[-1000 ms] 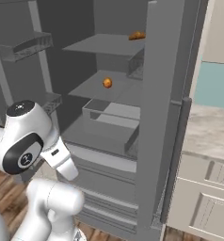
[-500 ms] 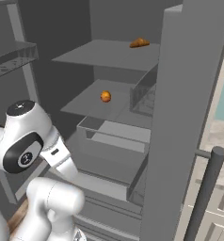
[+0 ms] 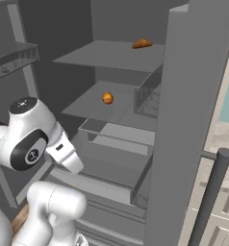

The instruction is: Pick the apple and peach from the fridge and place them on the plate next to the blender to make a fruit smoothie.

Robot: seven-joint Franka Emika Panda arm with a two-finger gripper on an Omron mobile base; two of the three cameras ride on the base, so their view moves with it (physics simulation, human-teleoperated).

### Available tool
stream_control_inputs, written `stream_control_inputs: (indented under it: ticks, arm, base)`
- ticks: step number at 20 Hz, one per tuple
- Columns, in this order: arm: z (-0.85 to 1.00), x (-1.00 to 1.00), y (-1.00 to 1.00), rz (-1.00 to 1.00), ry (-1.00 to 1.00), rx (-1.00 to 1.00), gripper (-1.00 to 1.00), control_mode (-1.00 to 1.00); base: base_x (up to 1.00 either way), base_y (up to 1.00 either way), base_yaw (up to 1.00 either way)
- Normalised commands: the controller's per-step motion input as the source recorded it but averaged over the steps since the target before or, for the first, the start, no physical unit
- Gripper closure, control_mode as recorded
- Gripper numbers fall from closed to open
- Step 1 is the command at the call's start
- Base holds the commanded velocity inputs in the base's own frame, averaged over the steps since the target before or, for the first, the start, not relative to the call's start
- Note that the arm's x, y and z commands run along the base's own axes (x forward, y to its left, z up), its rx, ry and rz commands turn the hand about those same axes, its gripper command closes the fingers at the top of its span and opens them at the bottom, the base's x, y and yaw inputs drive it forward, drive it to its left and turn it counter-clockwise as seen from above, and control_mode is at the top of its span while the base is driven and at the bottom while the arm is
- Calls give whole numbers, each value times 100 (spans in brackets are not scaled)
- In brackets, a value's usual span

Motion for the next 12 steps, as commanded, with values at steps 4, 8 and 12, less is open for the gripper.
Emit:
stream_control_inputs:
  ticks: [4,8,12]
  arm:
    - [50,81,6,12,-25,-10,-100,-100]
    - [55,94,1,14,-9,-6,-100,-100]
    - [40,94,-6,20,-1,-1,-100,-100]
  base:
    - [0,0,0]
    - [0,0,0]
    - [0,0,0]
